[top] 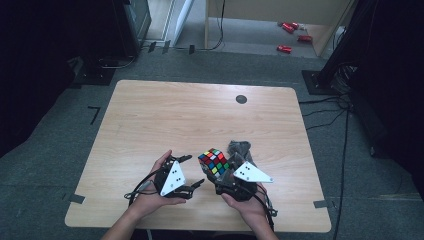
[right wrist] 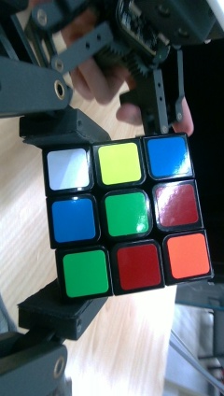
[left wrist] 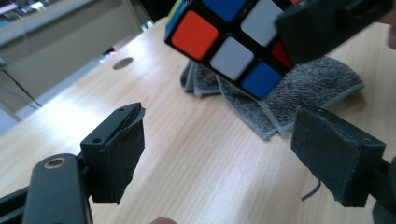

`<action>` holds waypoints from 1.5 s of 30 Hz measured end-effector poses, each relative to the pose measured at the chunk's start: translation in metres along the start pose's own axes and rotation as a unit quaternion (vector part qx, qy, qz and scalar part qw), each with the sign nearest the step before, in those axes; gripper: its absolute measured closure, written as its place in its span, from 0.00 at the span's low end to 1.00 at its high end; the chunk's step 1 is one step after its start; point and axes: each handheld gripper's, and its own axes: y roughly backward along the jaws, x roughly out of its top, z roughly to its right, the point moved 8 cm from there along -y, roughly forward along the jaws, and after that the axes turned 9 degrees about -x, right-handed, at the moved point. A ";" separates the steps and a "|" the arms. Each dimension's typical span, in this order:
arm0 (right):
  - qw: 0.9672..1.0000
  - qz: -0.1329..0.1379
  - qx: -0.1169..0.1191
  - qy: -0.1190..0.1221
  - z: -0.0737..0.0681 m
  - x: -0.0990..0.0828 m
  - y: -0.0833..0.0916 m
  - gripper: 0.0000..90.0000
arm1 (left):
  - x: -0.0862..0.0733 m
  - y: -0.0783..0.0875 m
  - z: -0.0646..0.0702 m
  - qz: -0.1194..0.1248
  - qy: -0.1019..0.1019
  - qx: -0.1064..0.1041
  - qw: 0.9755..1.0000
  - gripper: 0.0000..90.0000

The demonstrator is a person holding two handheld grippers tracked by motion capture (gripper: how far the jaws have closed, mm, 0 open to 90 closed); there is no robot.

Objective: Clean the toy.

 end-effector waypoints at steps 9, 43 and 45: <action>1.000 -0.017 0.025 -0.006 -0.014 -0.005 -0.004 0.38 | 0.002 -0.002 0.008 0.001 -0.057 0.011 0.998 0.19; 0.996 0.002 0.060 -0.070 0.013 0.015 0.009 0.25 | 0.003 0.004 0.003 0.004 -0.054 0.041 0.998 0.36; 0.998 0.006 0.024 -0.062 0.028 0.014 0.009 0.25 | 0.002 0.004 0.001 0.004 -0.043 0.039 0.998 0.36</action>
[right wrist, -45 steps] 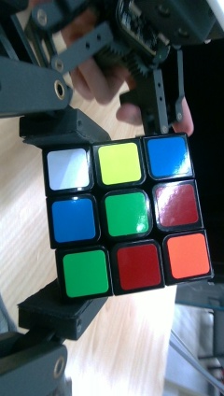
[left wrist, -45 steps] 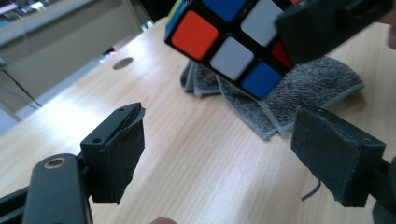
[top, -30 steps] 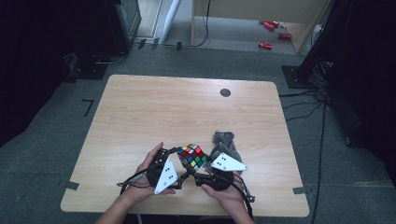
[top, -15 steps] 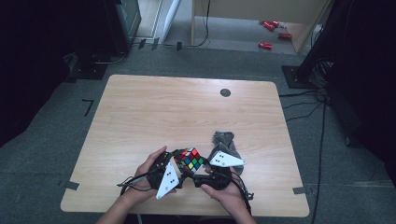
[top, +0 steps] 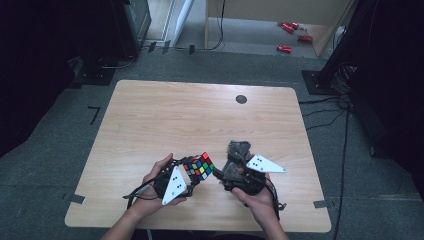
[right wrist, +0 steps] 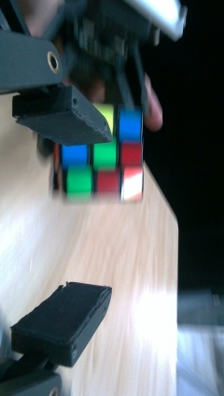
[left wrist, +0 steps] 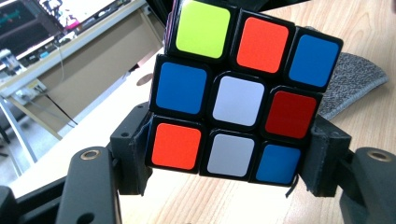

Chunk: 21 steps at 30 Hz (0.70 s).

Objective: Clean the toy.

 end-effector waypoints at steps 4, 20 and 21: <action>0.997 -0.005 -0.069 0.025 0.029 -0.006 -0.001 0.28 | -0.001 0.001 -0.004 0.005 0.031 -0.008 0.999 0.36; 0.974 -0.131 -0.160 0.098 0.075 -0.061 -0.026 0.30 | -0.004 0.005 -0.014 0.017 0.098 -0.025 0.995 0.36; 0.972 -0.136 -0.163 0.100 0.076 -0.063 -0.026 0.30 | -0.004 0.005 -0.015 0.017 0.100 -0.025 0.994 0.36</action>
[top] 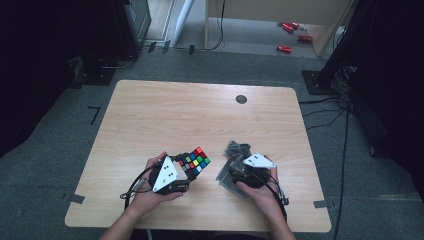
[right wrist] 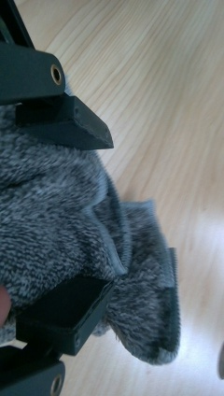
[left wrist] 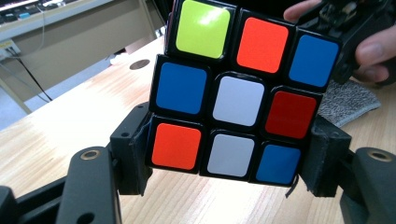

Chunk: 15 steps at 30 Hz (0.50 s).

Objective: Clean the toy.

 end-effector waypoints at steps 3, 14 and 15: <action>1.000 -0.018 -0.011 0.009 0.003 -0.007 -0.004 0.30 | 0.000 0.001 -0.002 0.002 0.008 0.000 1.000 0.36; 0.997 -0.033 -0.065 0.024 0.009 -0.013 -0.004 0.58 | 0.000 0.003 -0.004 0.008 0.025 -0.006 1.000 0.36; 0.997 -0.030 -0.066 0.019 0.011 -0.013 -0.003 0.63 | 0.000 0.003 -0.004 0.008 0.025 -0.007 1.000 0.36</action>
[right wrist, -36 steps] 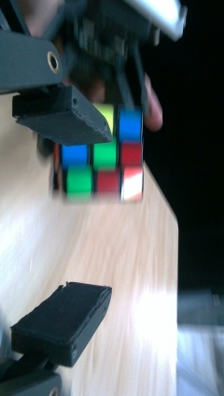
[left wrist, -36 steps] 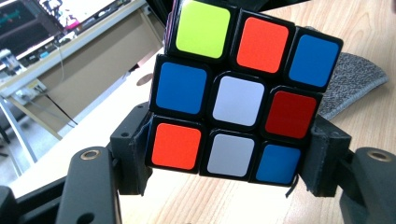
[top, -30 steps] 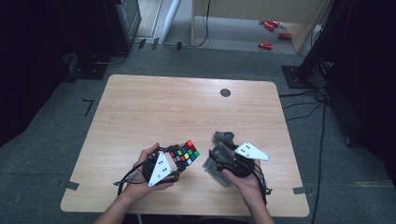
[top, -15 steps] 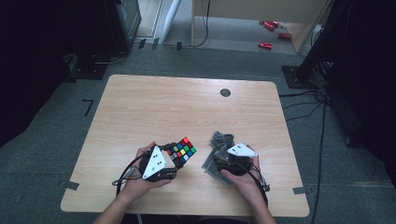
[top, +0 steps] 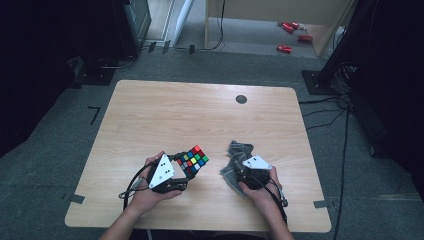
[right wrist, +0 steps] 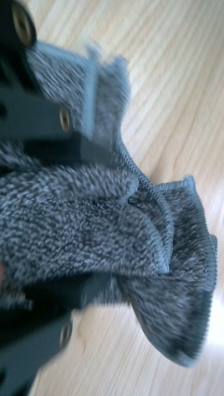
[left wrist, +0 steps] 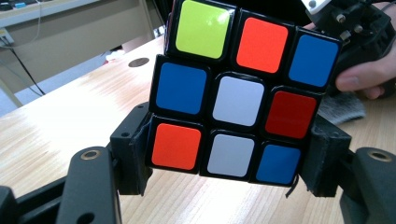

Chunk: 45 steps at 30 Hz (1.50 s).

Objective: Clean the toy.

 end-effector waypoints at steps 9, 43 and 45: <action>0.995 0.064 0.043 -0.069 0.003 0.021 0.024 0.84 | -0.002 0.000 -0.002 -0.001 0.010 -0.009 1.000 0.36; 0.953 0.221 0.189 -0.086 -0.058 0.083 0.103 0.82 | -0.003 -0.016 0.027 -0.022 -0.002 -0.061 0.998 0.37; 0.948 0.232 0.201 -0.080 -0.064 0.087 0.109 0.82 | -0.002 -0.017 0.030 -0.023 -0.007 -0.064 0.998 0.37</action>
